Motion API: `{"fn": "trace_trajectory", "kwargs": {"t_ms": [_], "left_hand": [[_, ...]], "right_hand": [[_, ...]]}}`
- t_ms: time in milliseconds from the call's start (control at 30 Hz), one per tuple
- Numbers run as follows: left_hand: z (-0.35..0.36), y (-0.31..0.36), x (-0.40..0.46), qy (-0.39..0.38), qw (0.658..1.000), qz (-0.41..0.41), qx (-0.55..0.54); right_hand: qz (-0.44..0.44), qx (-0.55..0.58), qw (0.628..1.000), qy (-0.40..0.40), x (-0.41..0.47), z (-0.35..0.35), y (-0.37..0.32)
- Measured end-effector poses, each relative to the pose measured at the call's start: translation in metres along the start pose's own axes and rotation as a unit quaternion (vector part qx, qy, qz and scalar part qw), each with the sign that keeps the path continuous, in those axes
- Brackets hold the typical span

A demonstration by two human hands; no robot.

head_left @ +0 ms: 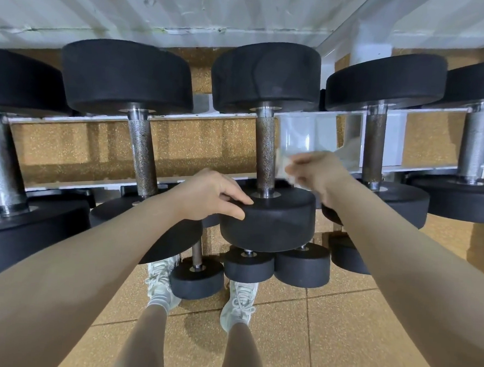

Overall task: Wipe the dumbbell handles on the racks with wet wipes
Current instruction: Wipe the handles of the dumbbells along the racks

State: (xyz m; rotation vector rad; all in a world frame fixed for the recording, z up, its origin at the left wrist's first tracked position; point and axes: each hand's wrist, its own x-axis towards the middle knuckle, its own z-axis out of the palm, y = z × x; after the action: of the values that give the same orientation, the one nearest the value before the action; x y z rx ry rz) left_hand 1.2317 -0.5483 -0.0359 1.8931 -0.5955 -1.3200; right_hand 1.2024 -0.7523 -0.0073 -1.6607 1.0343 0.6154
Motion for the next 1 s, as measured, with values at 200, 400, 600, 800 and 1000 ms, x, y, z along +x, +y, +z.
{"fn": "trace_trajectory", "kwargs": {"t_ms": [200, 400, 600, 800, 1000], "left_hand": [[0.002, -0.004, 0.001, 0.002, 1.0, 0.011, 0.0], [0.002, -0.001, 0.001, 0.001, 1.0, 0.003, 0.0], [0.005, 0.002, -0.004, 0.023, 0.999, 0.009, 0.02], [0.007, -0.003, -0.003, 0.026, 1.0, 0.01, 0.0], [0.008, -0.005, -0.005, 0.036, 0.999, 0.019, 0.012]], "right_hand": [[-0.042, 0.178, 0.98, 0.072, 0.044, 0.032, -0.017], [-0.08, -0.049, 0.992, 0.082, 0.028, 0.024, 0.009], [-0.079, -0.2, 0.976, 0.017, 0.003, 0.018, 0.02], [-0.11, -0.014, 0.991, 0.078, 0.019, 0.029, 0.005], [-0.087, 0.017, 0.989, 0.117, 0.021, 0.037, 0.021]]}}
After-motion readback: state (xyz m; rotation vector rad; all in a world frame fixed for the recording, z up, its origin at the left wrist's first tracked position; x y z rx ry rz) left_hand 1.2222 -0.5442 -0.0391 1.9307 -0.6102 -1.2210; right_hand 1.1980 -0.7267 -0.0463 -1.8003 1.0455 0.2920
